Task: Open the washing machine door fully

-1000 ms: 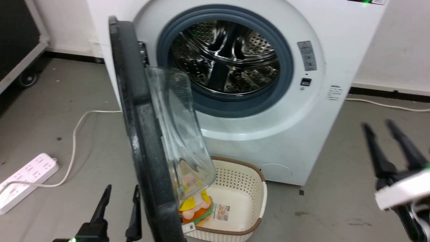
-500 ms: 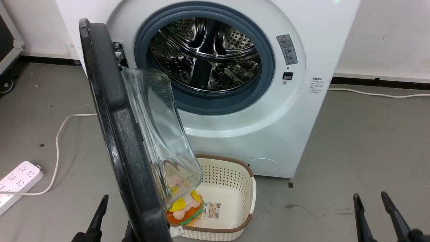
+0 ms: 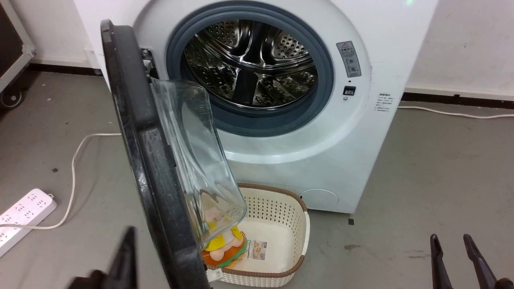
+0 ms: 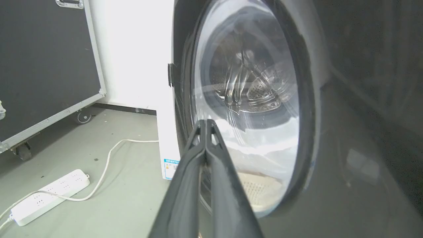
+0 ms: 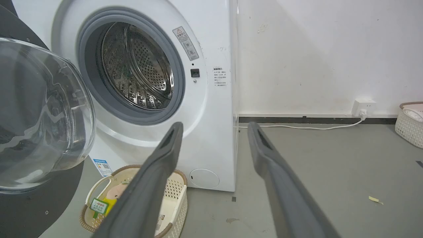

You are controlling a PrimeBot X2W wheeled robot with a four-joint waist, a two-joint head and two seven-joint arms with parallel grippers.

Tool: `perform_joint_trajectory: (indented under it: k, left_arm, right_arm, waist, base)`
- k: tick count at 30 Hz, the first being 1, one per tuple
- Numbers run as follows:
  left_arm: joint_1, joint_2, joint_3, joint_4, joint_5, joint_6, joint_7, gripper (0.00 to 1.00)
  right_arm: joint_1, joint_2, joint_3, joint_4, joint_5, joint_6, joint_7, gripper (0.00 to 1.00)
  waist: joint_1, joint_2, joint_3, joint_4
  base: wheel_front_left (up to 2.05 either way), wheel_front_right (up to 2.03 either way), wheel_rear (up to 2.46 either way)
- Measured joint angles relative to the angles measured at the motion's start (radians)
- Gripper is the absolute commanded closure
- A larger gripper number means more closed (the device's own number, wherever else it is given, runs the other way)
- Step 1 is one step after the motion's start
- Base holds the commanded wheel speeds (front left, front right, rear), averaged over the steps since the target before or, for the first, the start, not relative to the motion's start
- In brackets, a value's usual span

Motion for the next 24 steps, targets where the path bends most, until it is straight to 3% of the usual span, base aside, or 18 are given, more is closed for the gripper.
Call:
perform_joint_trajectory:
  k: [6, 12, 19, 24]
  left_arm:
    - [-0.044, -0.014, 0.135, -0.183, -0.041, 0.051, 0.000, 1.00]
    - [-0.158, -0.021, 0.213, -0.403, -0.051, 0.058, -0.001, 1.00]
    - [-0.205, -0.021, 0.162, -0.532, -0.050, 0.013, -0.001, 1.00]
    - [-0.187, -0.005, 0.044, -0.546, -0.030, -0.032, 0.027, 1.00]
  right_arm:
    - [0.000, 0.001, -0.001, -0.002, 0.013, 0.000, 0.000, 0.00]
    - [0.000, 0.001, 0.004, 0.000, 0.015, 0.000, 0.000, 0.00]
    - [0.000, 0.001, 0.013, 0.005, 0.020, 0.000, 0.000, 0.00]
    - [0.000, 0.001, 0.016, 0.010, 0.026, 0.000, 0.000, 0.00]
  waist:
    - [0.0000, 0.0000, -0.001, 0.011]
    - [0.0000, 0.0000, -0.005, 0.014]
    - [0.0000, 0.0000, -0.014, 0.014]
    - [0.0000, 0.0000, -0.020, 0.015]
  base:
    - [0.00, 0.00, 0.00]
    - [0.00, 0.00, 0.00]
    - [0.00, 0.00, 0.00]
    - [0.00, 0.00, 0.00]
